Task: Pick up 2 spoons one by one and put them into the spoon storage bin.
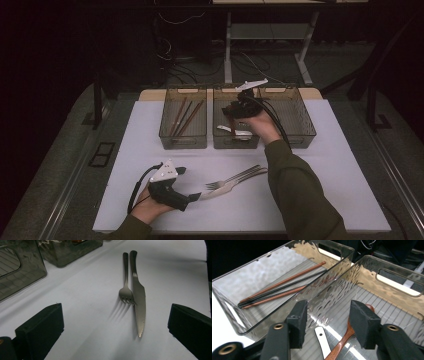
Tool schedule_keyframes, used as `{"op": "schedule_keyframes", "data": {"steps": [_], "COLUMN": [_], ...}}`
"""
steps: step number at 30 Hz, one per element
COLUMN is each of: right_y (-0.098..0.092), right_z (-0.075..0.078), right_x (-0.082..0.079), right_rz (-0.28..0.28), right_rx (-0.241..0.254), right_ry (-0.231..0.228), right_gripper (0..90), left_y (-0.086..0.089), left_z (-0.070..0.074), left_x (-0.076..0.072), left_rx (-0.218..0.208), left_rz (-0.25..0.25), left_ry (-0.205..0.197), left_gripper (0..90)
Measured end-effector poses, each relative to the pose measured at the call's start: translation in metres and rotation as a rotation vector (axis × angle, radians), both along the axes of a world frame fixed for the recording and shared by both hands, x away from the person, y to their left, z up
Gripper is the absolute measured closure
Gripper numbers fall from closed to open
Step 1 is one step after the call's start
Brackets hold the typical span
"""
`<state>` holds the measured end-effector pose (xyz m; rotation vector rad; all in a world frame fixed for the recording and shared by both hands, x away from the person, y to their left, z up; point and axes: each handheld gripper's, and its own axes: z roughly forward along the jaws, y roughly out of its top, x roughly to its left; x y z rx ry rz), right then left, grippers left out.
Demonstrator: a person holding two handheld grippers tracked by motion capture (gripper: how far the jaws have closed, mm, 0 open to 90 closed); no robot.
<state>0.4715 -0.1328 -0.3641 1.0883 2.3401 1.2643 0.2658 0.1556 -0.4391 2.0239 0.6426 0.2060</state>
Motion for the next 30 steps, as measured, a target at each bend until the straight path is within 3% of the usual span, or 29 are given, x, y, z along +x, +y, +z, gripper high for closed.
{"op": "schedule_keyframes", "data": {"steps": [12, 23, 30], "right_y": [-0.026, -0.048, -0.063], "right_z": [0.010, 0.013, 0.009], "right_x": [-0.030, -0.064, -0.085], "right_rz": [0.041, 0.091, 0.099], "right_rx": [0.068, 0.066, 0.058], "right_ry": [-0.009, -0.037, -0.014], "right_gripper": [36.9, 36.4, 40.1], "left_y": [0.000, 0.001, 0.002], "left_z": [0.000, -0.001, -0.001], "left_x": [0.000, 0.001, 0.002], "left_rx": [-0.005, -0.005, -0.009], "left_rz": [0.005, 0.008, 0.013], "left_ry": [0.007, 0.008, 0.013], "left_gripper": [0.0, 0.0, 0.0]}}
